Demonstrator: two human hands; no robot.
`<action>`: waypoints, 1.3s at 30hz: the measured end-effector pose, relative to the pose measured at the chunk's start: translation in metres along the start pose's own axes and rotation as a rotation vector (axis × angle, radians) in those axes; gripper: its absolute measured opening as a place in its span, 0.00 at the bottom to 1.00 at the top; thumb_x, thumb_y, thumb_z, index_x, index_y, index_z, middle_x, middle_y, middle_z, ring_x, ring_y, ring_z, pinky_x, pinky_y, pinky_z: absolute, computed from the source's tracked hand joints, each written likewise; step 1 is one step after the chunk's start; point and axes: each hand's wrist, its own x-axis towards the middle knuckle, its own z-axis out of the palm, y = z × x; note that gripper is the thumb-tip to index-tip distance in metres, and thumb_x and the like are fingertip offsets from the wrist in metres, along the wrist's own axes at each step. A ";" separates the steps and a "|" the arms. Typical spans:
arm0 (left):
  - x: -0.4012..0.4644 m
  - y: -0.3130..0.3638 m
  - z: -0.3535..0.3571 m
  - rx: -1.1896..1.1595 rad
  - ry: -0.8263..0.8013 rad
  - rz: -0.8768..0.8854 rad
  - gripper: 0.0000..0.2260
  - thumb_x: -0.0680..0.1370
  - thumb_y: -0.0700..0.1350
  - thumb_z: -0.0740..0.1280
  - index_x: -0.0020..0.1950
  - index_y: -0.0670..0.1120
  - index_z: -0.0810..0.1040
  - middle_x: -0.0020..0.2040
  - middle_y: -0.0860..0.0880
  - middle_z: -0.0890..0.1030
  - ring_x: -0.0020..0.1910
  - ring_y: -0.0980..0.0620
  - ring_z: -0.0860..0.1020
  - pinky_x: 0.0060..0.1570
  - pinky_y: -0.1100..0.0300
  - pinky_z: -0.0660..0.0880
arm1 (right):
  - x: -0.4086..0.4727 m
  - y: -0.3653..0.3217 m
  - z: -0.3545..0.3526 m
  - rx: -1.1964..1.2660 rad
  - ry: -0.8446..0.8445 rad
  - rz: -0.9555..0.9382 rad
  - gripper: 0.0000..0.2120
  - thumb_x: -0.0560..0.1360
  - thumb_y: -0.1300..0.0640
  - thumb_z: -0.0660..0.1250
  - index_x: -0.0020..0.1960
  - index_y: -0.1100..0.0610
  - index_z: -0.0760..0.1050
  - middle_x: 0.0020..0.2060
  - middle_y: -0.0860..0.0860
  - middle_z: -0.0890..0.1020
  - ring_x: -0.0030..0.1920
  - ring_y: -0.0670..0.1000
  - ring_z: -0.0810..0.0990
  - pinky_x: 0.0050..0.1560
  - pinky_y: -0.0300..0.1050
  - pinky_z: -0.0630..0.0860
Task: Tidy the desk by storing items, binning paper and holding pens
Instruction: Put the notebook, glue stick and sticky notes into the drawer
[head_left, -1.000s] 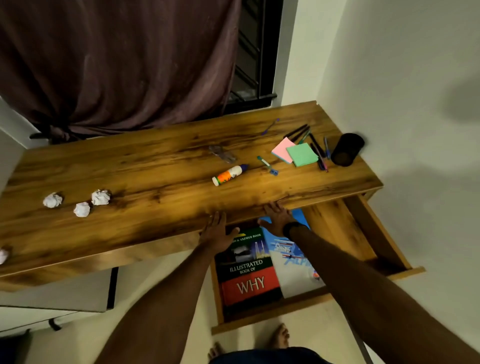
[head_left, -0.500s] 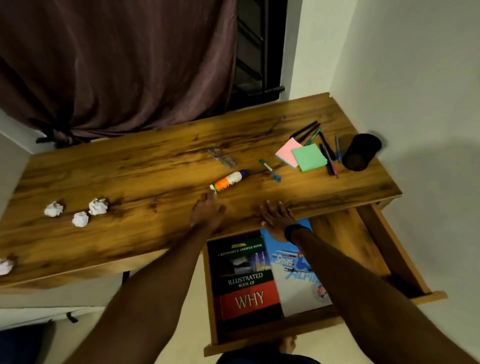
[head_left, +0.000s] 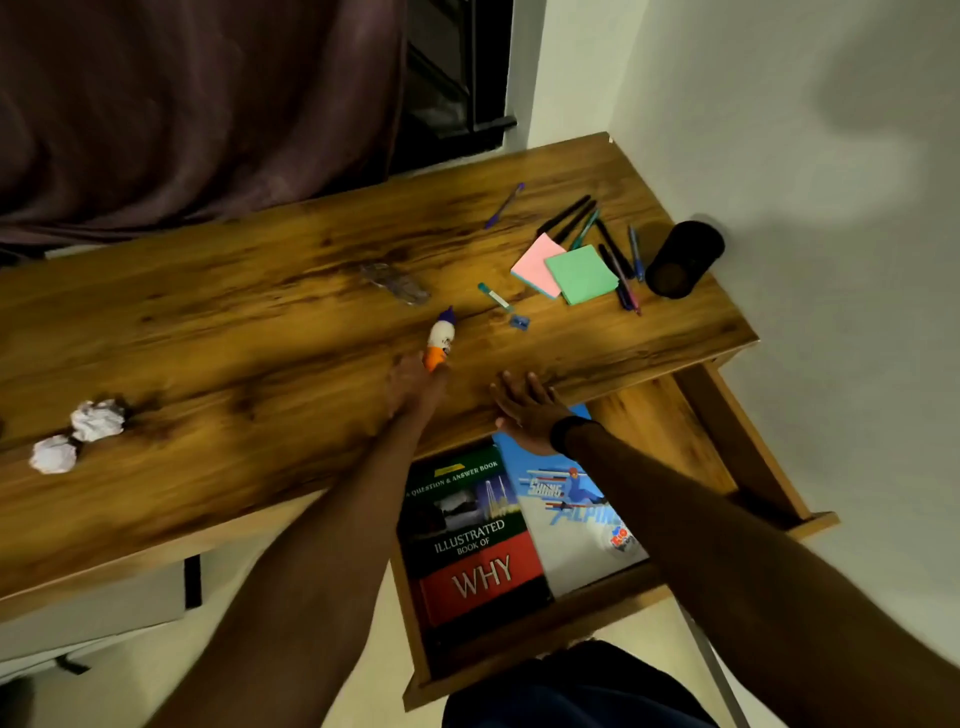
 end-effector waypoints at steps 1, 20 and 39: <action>-0.008 0.000 0.002 -0.292 -0.078 -0.056 0.17 0.77 0.49 0.70 0.62 0.42 0.79 0.54 0.42 0.82 0.45 0.48 0.81 0.42 0.58 0.77 | -0.001 -0.002 -0.002 0.013 -0.018 0.012 0.29 0.82 0.41 0.45 0.78 0.45 0.38 0.78 0.46 0.36 0.77 0.59 0.35 0.75 0.60 0.41; -0.229 0.035 0.154 -0.073 -0.536 0.191 0.22 0.79 0.48 0.69 0.70 0.41 0.72 0.64 0.40 0.78 0.64 0.43 0.75 0.52 0.65 0.68 | -0.096 0.145 0.060 1.232 0.285 0.273 0.15 0.78 0.47 0.65 0.55 0.59 0.75 0.40 0.51 0.78 0.39 0.46 0.79 0.47 0.48 0.75; -0.298 -0.013 0.193 0.363 -0.556 -0.052 0.30 0.83 0.59 0.52 0.80 0.45 0.52 0.80 0.43 0.51 0.78 0.43 0.54 0.76 0.49 0.54 | -0.130 0.178 0.131 0.708 0.129 0.362 0.25 0.75 0.55 0.70 0.68 0.61 0.68 0.67 0.61 0.74 0.67 0.61 0.71 0.66 0.53 0.66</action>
